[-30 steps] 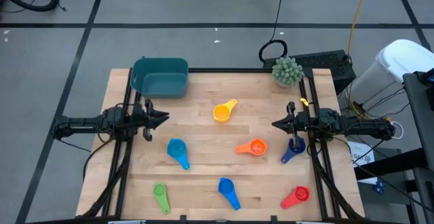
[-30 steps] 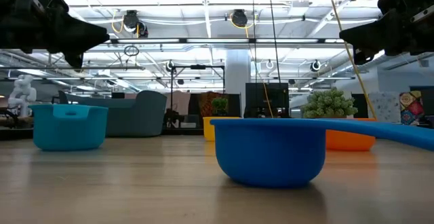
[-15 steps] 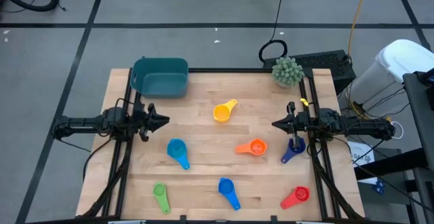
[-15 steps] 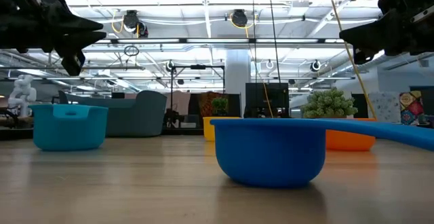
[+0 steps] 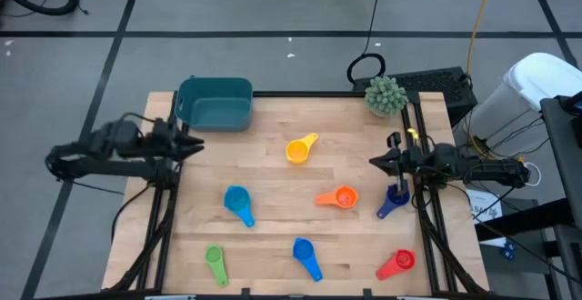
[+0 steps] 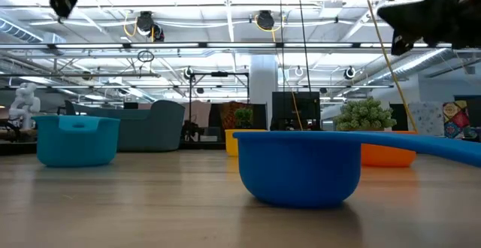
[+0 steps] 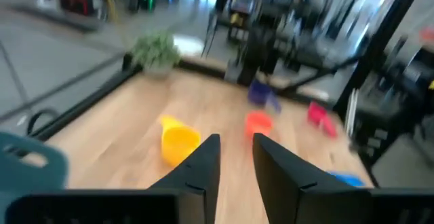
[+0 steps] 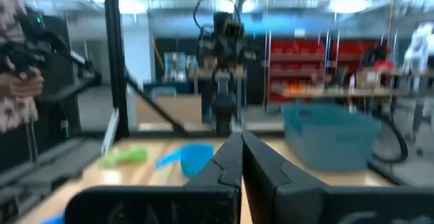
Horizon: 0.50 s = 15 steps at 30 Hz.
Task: Nest measuring cups in basket
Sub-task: Move the light blue measuring cup to the center of the table
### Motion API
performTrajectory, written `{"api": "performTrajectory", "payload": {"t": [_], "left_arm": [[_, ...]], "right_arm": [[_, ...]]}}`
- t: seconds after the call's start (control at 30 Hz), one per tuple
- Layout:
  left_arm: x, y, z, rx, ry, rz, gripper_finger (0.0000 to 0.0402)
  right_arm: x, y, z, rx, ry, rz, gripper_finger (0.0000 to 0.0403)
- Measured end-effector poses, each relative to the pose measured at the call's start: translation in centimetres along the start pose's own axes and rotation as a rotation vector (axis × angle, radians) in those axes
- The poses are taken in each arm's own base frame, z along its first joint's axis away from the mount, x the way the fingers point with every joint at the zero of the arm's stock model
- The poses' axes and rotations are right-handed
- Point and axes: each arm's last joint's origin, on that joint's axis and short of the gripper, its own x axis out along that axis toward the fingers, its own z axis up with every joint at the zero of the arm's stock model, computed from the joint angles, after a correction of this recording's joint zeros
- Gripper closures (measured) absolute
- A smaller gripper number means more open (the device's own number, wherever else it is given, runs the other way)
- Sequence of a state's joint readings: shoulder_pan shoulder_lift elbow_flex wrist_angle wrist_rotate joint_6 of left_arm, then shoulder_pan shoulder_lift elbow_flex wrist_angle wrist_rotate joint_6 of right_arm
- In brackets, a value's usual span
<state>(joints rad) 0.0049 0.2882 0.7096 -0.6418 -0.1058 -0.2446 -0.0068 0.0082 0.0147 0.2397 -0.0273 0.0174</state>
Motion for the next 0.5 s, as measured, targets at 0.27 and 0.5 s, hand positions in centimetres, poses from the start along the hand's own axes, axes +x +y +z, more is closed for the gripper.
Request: {"api": "performTrajectory", "payload": {"t": [0.27, 0.5], "left_arm": [[3.7, -2.2, 4.9, 0.056, 0.593, 0.108, 0.0196], [10.3, -4.8, 2.9, 0.15, 0.99, 0.099, 0.0101]], "right_arm": [[-0.1, 0.0, 1.1, 0.131, -0.115, 0.01, 0.0403], [-0.3, 0.0, 2.2, 0.295, -0.232, 0.04, 0.0403]]}}
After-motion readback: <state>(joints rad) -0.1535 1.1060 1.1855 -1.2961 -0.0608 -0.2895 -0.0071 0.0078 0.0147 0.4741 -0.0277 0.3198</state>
